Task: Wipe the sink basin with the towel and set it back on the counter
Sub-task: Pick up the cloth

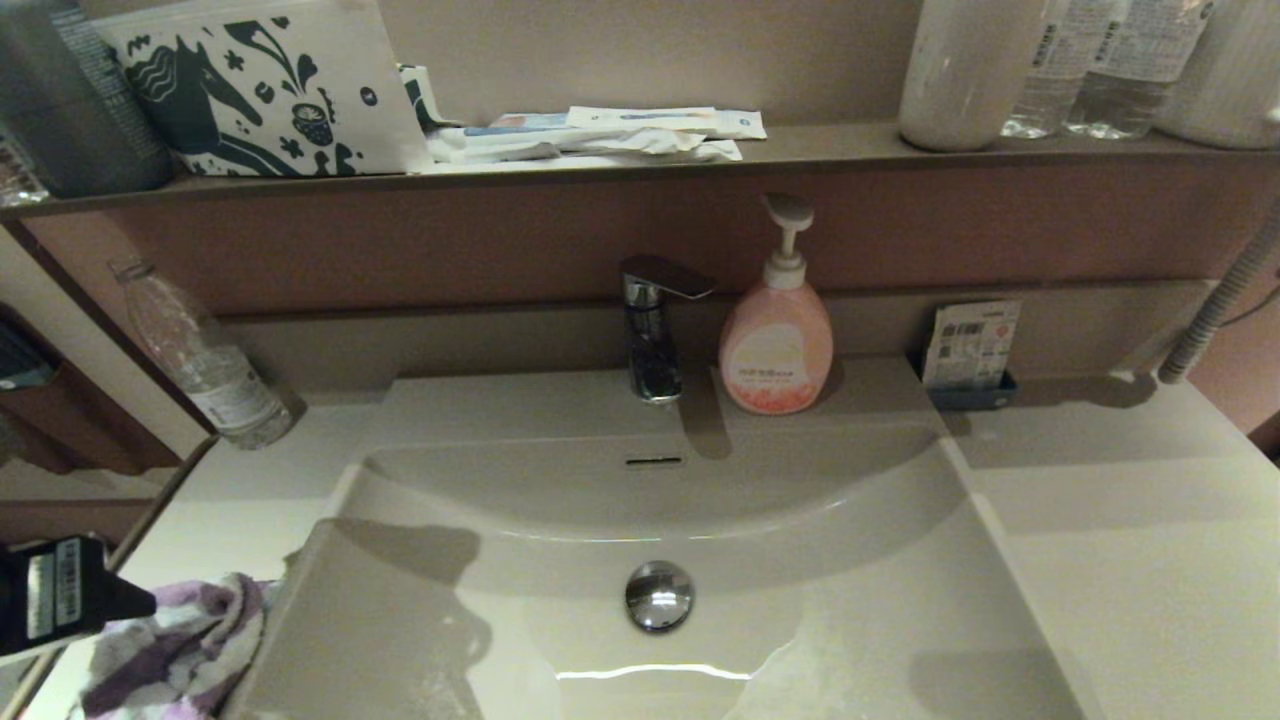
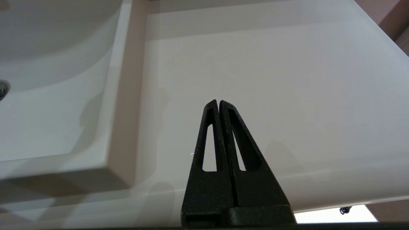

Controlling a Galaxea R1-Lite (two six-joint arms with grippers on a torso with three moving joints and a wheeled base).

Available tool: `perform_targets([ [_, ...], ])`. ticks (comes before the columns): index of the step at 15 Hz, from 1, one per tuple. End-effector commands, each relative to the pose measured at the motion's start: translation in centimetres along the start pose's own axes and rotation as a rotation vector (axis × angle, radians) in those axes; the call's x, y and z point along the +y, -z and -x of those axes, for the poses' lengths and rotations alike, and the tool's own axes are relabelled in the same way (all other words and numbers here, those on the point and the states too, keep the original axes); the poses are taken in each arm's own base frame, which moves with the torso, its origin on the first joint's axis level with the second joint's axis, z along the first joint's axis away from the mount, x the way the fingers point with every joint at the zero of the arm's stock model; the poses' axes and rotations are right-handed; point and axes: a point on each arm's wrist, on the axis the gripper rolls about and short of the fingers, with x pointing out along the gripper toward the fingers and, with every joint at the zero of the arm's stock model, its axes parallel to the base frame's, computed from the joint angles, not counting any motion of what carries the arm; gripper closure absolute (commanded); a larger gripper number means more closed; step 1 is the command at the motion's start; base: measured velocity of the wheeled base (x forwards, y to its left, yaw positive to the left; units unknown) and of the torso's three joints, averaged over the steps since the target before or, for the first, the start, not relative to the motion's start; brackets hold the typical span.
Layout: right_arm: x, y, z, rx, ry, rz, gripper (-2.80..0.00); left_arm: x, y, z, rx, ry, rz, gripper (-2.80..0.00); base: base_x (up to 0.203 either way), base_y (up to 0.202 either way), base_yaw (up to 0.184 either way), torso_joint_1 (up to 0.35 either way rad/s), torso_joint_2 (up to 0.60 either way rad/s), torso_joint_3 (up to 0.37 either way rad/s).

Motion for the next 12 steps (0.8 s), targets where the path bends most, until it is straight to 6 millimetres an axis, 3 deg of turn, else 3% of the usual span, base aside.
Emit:
perform_targets([
  [1, 0.0, 0.0, 0.0, 0.001, 0.000, 0.000, 0.00, 0.1, -0.4, -1.3, 0.058, -0.039, 0.019, -2.80, 0.000, 0.000, 0.000, 0.000, 0.00, 0.000],
  [4, 0.0, 0.0, 0.0, 0.001, 0.000, 0.000, 0.00, 0.2, 0.4, -2.1, 0.089, -0.026, 0.019, -2.80, 0.000, 0.000, 0.000, 0.000, 0.00, 0.000],
  [6, 0.0, 0.0, 0.0, 0.002, 0.000, -0.001, 0.00, 0.1, 0.6, -2.5, 0.097, 0.072, 0.036, -2.80, 0.000, 0.000, 0.000, 0.000, 0.00, 0.000],
  [12, 0.0, 0.0, 0.0, 0.002, 0.000, 0.000, 0.00, 1.7, -0.2, -7.9, 0.096, 0.067, 0.043, -2.80, 0.000, 0.000, 0.000, 0.000, 0.00, 0.000],
])
